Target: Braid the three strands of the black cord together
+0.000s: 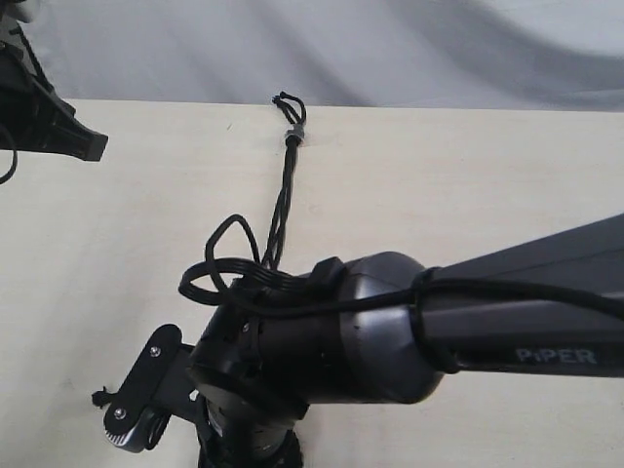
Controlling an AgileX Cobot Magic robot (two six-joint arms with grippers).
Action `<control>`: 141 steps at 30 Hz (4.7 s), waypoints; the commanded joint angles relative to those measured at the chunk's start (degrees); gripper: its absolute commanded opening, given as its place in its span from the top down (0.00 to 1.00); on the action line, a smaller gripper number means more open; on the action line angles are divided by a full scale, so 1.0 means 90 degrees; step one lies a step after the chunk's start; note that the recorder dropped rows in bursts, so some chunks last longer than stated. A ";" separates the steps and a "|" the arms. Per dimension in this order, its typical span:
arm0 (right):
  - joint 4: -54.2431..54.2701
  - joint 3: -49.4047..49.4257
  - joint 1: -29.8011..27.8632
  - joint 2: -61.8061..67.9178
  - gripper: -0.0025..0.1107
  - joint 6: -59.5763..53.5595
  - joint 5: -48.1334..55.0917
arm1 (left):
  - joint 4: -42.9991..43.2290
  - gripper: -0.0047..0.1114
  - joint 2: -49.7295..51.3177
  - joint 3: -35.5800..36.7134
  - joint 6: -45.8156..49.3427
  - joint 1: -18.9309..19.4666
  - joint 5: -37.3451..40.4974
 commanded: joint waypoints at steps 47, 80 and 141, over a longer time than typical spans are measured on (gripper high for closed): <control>-0.0257 -0.0286 -0.0011 0.0146 0.97 -0.1575 0.0258 | -0.0093 0.95 -0.0056 0.0013 -0.0004 0.0012 0.0124; -0.2839 -0.0286 -0.1004 -0.2190 0.33 0.1023 0.0550 | -0.1137 0.95 -0.0056 0.0013 -0.0004 0.0012 0.0377; -0.2919 -0.0286 -0.3751 -0.4614 0.33 0.1972 0.0562 | -0.1588 0.95 -0.3232 0.1912 0.0135 -0.0647 -0.2133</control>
